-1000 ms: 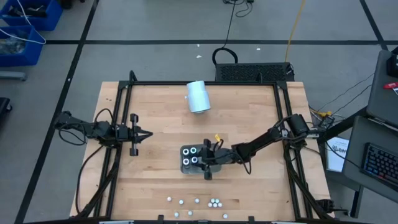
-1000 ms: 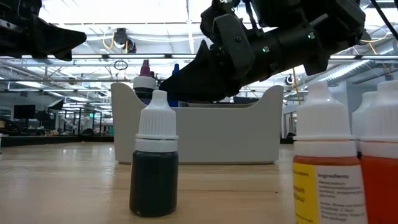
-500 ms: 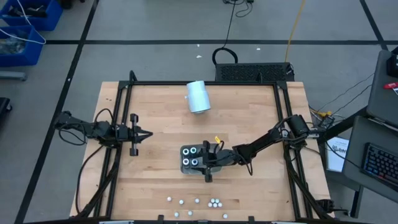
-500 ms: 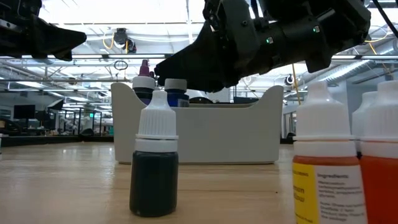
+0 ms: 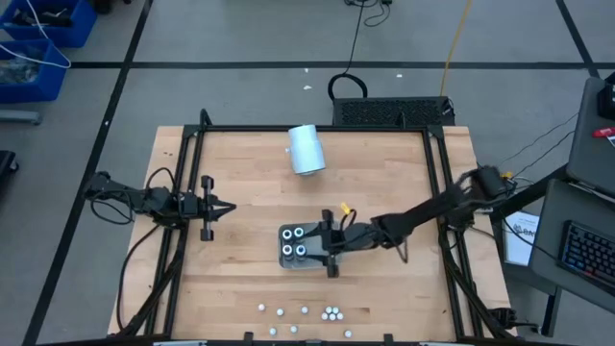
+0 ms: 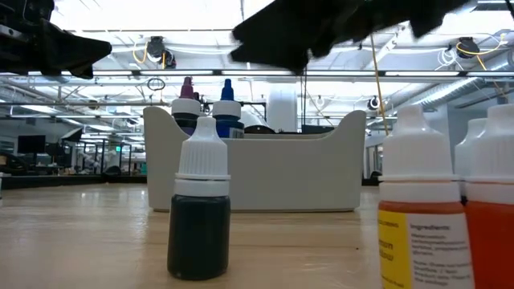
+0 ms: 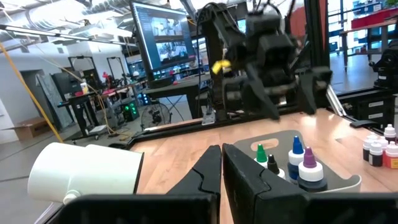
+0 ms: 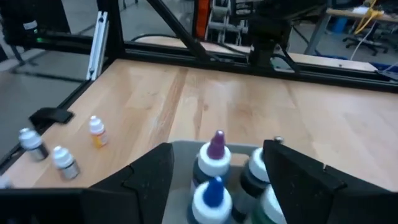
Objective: Pick & Place food coloring
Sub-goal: Put the small yellow food coloring into the gray bin
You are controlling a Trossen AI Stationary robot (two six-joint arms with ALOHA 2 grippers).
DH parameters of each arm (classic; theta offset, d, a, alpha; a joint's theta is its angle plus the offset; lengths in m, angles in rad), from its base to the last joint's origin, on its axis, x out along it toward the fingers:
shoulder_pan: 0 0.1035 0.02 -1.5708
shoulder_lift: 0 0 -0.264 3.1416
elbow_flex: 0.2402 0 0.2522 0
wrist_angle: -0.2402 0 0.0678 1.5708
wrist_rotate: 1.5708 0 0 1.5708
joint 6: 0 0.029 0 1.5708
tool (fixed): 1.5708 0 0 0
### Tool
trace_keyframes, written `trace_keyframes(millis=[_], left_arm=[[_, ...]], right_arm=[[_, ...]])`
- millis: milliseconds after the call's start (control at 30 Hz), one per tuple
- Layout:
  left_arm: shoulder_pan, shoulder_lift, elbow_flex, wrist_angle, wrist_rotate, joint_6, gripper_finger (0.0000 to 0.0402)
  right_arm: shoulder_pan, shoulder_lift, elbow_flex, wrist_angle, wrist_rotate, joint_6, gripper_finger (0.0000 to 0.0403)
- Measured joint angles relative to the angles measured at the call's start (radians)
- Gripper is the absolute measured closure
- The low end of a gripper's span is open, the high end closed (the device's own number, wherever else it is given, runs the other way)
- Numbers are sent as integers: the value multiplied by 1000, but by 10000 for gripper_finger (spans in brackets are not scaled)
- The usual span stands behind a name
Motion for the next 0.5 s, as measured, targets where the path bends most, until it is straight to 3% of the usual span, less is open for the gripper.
trace_keyframes(millis=[133,267,500], left_arm=[[0,0,0,0,0,0,378],[0,0,0,-1,0,0,378],[0,0,0,-1,0,4,378]], right_arm=[[0,-176,-18,-189,2,-40,176],[-1,-347,-142,-185,3,-85,211],[-22,-653,-402,-69,-2,-48,344]])
